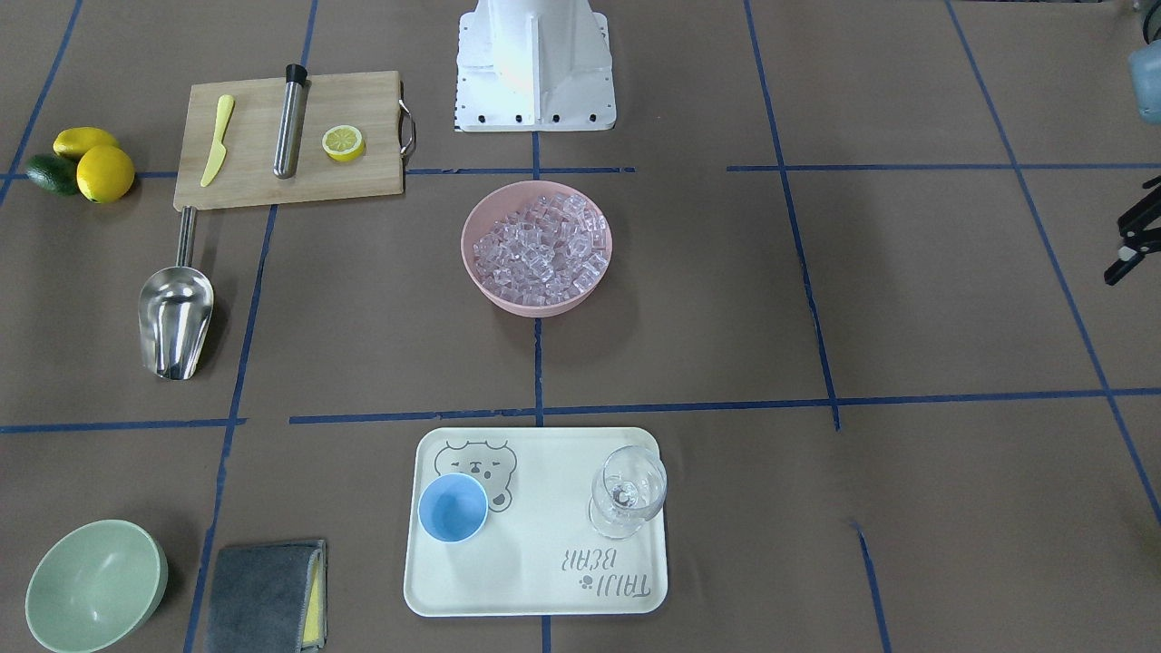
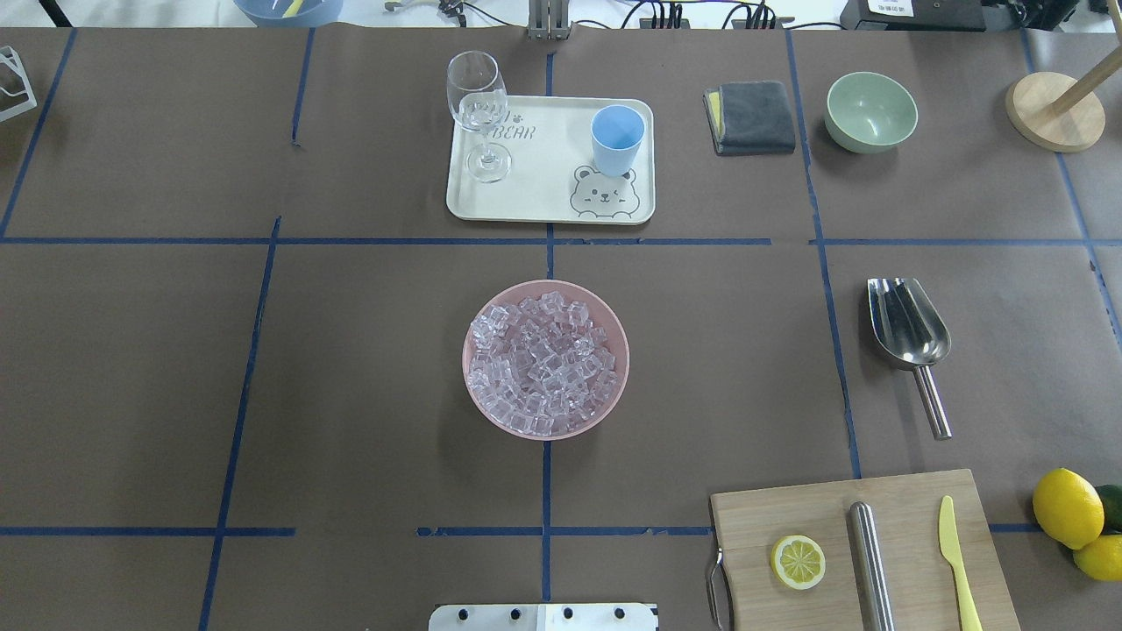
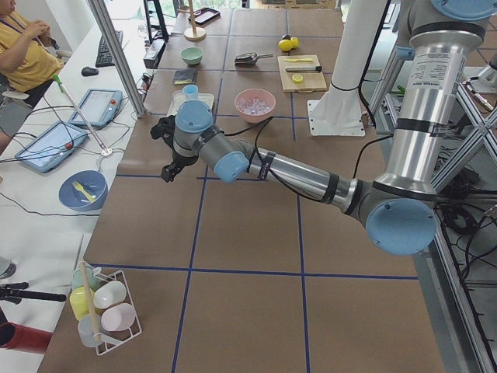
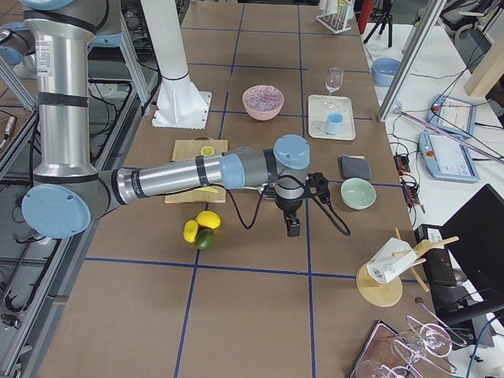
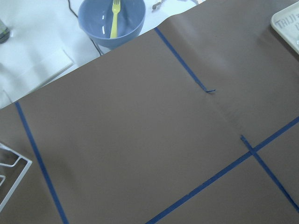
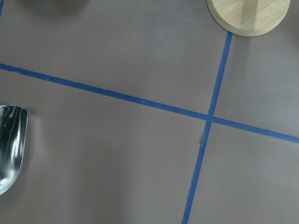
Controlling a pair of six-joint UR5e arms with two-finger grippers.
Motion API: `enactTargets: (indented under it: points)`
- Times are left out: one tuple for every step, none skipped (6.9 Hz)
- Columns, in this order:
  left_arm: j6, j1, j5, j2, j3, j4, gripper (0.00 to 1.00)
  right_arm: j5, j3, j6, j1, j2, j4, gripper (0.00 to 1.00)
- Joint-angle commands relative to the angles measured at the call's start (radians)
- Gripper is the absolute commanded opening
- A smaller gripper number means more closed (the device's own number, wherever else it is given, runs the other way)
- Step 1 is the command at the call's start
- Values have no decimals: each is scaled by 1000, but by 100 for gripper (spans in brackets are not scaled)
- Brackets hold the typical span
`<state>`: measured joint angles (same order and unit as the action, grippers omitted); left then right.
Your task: Put ice in cup with scoop
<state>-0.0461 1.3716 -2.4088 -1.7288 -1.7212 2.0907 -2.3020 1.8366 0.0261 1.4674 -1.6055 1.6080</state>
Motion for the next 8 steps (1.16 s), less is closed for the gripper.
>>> enactTargets:
  points:
    - [-37, -157, 6, -4, 11, 229, 100, 0, 0, -2, -7, 1, 1, 100]
    - [-40, -292, 8, -21, 14, 367, 100, 0, 1, -2, -13, 1, 1, 100]
    - [-53, -355, 4, -70, 11, 373, 100, 1, 0, -2, -21, 1, 0, 100]
    - [-78, -415, 7, -99, 21, 380, 100, 1, 1, -2, -21, 1, 0, 100]
    - [-142, -472, 10, -138, 29, 379, 100, 0, 7, -3, -28, 1, 0, 100]
    - [-234, -533, 55, -182, 38, 379, 100, 0, 6, 0, -30, 1, 0, 100]
    - [-235, -604, 142, -189, 41, 381, 100, 0, 7, -2, -32, 1, 0, 100]
    - [-154, -667, 187, -190, 69, 422, 100, 0, 6, 2, -30, 1, -2, 100]
